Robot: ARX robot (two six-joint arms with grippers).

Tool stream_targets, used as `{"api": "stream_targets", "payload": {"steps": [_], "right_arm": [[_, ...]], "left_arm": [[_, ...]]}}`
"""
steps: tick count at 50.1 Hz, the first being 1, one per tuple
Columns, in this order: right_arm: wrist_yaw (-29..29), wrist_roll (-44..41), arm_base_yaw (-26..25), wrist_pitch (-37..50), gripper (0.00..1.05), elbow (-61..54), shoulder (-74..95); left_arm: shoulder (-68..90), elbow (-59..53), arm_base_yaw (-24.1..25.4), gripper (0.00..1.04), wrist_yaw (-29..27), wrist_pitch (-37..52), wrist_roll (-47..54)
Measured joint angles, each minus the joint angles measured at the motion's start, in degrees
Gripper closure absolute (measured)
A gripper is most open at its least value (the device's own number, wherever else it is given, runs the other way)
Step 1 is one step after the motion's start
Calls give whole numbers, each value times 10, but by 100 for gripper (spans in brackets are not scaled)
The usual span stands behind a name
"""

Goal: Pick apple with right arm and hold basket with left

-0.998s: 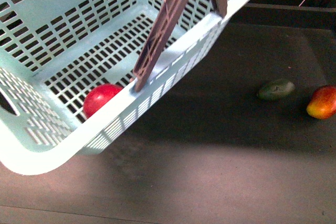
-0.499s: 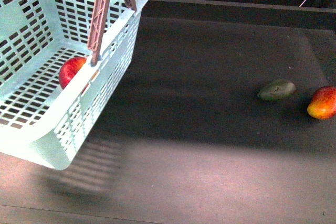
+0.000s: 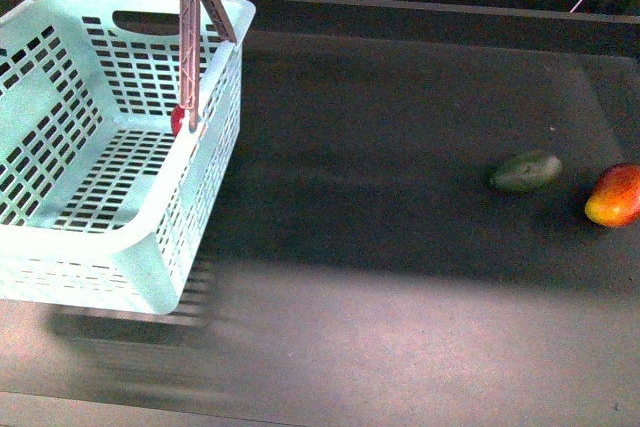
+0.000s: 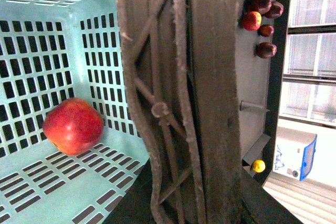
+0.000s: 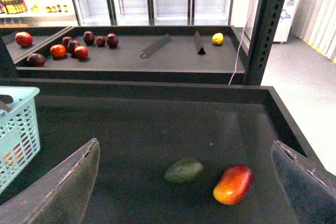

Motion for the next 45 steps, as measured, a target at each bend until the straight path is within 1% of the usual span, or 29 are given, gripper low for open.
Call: {"api": "stream_targets", "payload": {"steps": [13, 20, 28, 30, 31, 33, 36, 37, 39, 40, 42, 44, 45], "right_arm": [[0, 0, 0, 0, 9, 0, 0], [0, 0, 0, 0, 9, 0, 0], [0, 0, 0, 0, 9, 0, 0], [0, 0, 0, 0, 9, 0, 0], [0, 0, 0, 0, 9, 0, 0], [0, 0, 0, 0, 9, 0, 0], [0, 0, 0, 0, 9, 0, 0], [0, 0, 0, 0, 9, 0, 0], [0, 0, 0, 0, 9, 0, 0], [0, 0, 0, 0, 9, 0, 0], [0, 0, 0, 0, 9, 0, 0], [0, 0, 0, 0, 9, 0, 0], [0, 0, 0, 0, 9, 0, 0]], "left_arm": [[14, 0, 14, 87, 11, 24, -12], [34, 0, 20, 87, 28, 23, -9], [34, -1, 23, 87, 35, 17, -5], [34, -1, 23, 83, 40, 19, -6], [34, -3, 24, 78, 50, 24, -8], [33, -9, 24, 71, 59, 37, -8], [32, -14, 24, 64, 58, 43, -7], [29, -16, 24, 58, 57, 43, -8], [21, -21, 24, 51, 55, 42, -9], [19, -23, 24, 49, 54, 42, -11], [3, -31, 24, 41, 51, 42, -15], [-15, -40, 23, 34, 51, 42, -19], [-19, -43, 22, 32, 49, 42, -19]]}}
